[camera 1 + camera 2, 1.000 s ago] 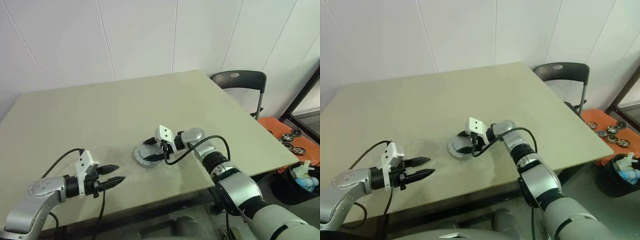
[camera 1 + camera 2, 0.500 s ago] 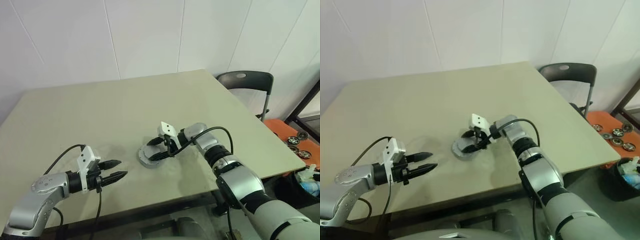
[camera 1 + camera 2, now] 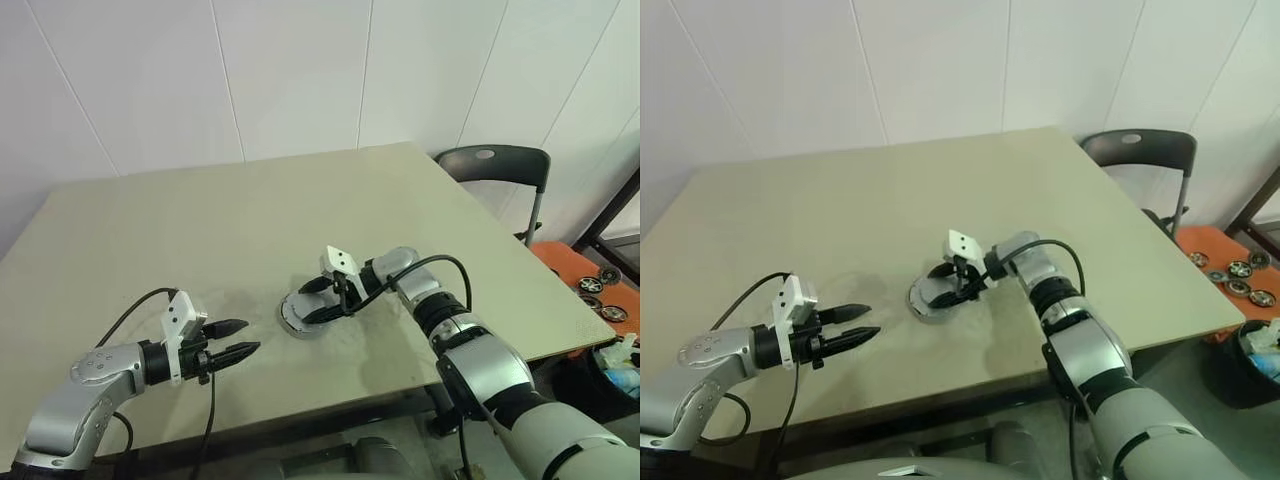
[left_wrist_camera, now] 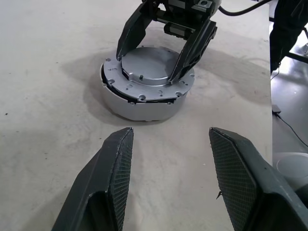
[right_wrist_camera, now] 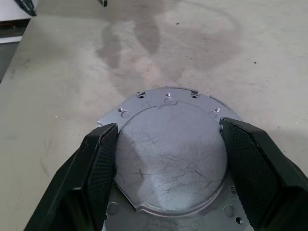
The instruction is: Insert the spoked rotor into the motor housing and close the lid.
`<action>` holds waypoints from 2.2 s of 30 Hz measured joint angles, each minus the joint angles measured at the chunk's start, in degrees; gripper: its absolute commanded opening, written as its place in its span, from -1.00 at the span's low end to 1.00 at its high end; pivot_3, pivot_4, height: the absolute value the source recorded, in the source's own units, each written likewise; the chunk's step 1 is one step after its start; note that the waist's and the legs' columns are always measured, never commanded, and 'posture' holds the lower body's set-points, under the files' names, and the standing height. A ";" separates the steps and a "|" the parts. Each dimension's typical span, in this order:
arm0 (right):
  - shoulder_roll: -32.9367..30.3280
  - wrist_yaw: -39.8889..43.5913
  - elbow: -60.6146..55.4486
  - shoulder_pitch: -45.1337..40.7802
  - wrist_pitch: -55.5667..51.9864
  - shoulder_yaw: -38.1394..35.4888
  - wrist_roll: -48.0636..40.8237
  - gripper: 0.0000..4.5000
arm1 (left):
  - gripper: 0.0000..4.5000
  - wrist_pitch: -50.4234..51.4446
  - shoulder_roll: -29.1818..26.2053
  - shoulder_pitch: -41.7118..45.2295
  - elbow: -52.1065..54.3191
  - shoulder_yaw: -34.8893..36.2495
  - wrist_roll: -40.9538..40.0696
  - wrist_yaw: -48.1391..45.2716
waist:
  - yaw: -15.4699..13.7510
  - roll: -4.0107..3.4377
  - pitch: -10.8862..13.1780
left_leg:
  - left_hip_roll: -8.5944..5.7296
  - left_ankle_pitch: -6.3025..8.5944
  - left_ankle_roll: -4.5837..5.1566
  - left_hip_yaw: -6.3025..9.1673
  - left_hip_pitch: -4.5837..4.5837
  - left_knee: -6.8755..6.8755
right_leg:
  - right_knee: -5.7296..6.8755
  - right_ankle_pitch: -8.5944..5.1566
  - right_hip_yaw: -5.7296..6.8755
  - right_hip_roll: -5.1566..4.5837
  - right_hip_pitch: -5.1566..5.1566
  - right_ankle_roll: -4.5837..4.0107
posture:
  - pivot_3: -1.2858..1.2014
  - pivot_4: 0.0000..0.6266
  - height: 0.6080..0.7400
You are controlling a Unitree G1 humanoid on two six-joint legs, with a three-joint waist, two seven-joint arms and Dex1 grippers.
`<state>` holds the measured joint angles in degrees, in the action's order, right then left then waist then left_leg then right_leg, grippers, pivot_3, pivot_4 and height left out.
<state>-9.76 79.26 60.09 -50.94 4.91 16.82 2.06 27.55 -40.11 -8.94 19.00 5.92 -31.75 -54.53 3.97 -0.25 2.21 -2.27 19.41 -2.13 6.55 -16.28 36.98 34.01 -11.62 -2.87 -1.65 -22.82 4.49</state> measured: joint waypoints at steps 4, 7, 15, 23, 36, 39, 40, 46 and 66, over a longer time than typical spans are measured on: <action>0.07 -0.29 -0.26 0.29 0.00 -0.21 -0.05 0.35 | 0.19 0.68 0.00 -0.39 0.17 0.00 -0.01 0.24 | 0.05 -0.02 -0.05 | 0.00 0.00 0.00 0.00 0.01 0.00 | 0.01 0.00 0.00 0.02 0.00 0.00 | 0.03 -1.00 1.00; 0.08 -0.13 -0.59 0.58 -0.24 -0.42 -0.25 0.35 | 0.19 0.81 0.04 -0.40 0.22 0.00 -0.03 0.59 | 0.04 -0.01 -0.05 | 0.01 0.00 0.00 0.00 0.01 -0.01 | 0.01 0.00 0.00 0.02 -0.01 0.00 | 0.03 -1.00 1.00; 1.38 2.64 -4.01 1.07 -13.30 -4.67 -5.31 0.35 | 0.19 1.17 0.28 0.10 0.26 -0.17 -0.14 1.16 | 0.01 0.06 -0.07 | 0.01 0.01 -0.01 0.01 -0.24 -0.06 | 0.06 0.07 -0.01 0.03 -0.67 0.01 | 0.03 -1.00 1.00; 0.97 1.80 -7.34 3.19 -8.34 -2.41 -3.04 0.35 | 0.19 1.17 0.32 0.65 0.25 -0.21 -0.17 1.18 | 0.10 0.11 -0.10 | 0.01 0.11 -0.05 -0.05 -0.11 -0.67 | -0.01 0.11 -0.02 0.07 -0.80 0.09 | 0.03 -1.00 1.00; 1.82 -1.13 -8.12 4.44 -6.04 -1.60 -2.22 0.35 | 0.19 1.16 0.80 -0.50 0.48 -0.20 -0.26 1.92 | 0.25 0.12 -0.11 | 0.05 0.09 -0.06 -0.11 0.08 -0.68 | 0.16 -0.24 -0.03 0.17 -0.44 -0.08 | 0.03 -1.00 1.00; 1.82 -1.01 -8.50 4.59 -6.04 -1.53 -2.15 0.35 | 0.19 1.16 0.81 -0.51 0.95 -0.20 -0.26 2.20 | 0.29 0.13 -0.12 | 0.05 0.09 -0.06 -0.11 0.08 -0.71 | 0.15 -0.24 -0.04 0.16 -0.47 -0.08 | 0.03 -1.00 1.00; 1.84 -1.05 -8.64 4.64 -6.04 -1.50 -2.07 0.35 | 0.19 1.16 0.82 -0.51 1.06 -0.20 -0.26 2.24 | 0.29 0.13 -0.12 | 0.06 0.09 -0.06 -0.11 0.07 -0.72 | 0.15 -0.24 -0.04 0.16 -0.47 -0.08 | 0.03 -1.00 1.00; 2.79 -2.25 -9.25 4.67 -6.96 -1.36 -1.07 0.35 | 0.19 1.17 0.90 -0.54 1.32 -0.20 -0.27 2.32 | 0.71 0.13 -0.12 | 0.10 0.09 -0.06 -0.11 0.18 -0.71 | 0.24 -0.24 -0.03 0.22 -0.44 -0.09 | 0.03 -1.00 1.00; 3.59 2.50 -14.09 4.75 -20.41 -2.29 -4.67 0.35 | 0.19 0.78 1.15 -0.38 0.73 -0.18 -0.24 2.17 | 1.73 0.18 -0.16 | 0.10 0.10 -0.06 -0.04 0.06 -0.82 | 0.18 -0.14 0.02 0.18 -0.90 0.04 | 0.03 -1.00 1.00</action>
<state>-6.17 81.76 45.99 -46.19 -15.50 14.53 -2.60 28.33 -38.96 -9.32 19.73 5.74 -31.99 -52.36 5.71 -0.08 2.05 -2.17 19.51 -2.19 6.51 -16.21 36.17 34.19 -11.75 -2.85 -1.46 -23.72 4.53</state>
